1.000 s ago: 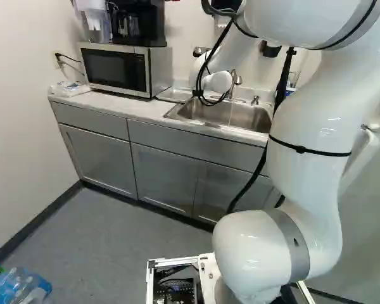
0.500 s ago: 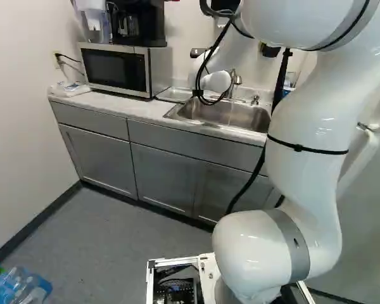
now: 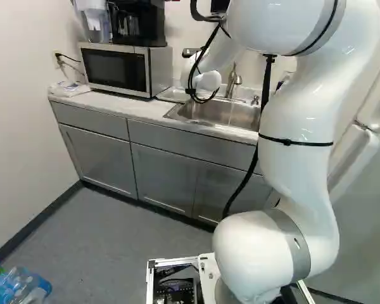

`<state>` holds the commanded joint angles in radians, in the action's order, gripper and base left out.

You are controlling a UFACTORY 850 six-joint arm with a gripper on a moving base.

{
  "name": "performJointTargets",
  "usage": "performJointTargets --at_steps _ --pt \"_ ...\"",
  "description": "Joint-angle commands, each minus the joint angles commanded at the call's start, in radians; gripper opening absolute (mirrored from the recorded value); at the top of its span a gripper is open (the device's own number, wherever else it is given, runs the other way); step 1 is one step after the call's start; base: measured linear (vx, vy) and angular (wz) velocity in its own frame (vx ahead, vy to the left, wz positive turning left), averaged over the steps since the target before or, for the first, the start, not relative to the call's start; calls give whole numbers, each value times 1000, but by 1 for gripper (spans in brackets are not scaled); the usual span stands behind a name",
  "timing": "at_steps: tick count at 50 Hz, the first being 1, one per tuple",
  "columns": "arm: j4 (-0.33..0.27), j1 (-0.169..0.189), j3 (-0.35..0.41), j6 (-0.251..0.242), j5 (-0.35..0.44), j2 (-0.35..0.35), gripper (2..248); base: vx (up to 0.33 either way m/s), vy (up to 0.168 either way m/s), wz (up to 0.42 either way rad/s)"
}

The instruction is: Rinse the cup and place it in the tray

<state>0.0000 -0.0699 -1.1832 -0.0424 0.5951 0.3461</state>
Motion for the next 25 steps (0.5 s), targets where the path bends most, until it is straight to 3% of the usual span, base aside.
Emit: performJointTargets --at_steps 25 --pt "0 -9 -155 0 7 128 122 0 0 0"
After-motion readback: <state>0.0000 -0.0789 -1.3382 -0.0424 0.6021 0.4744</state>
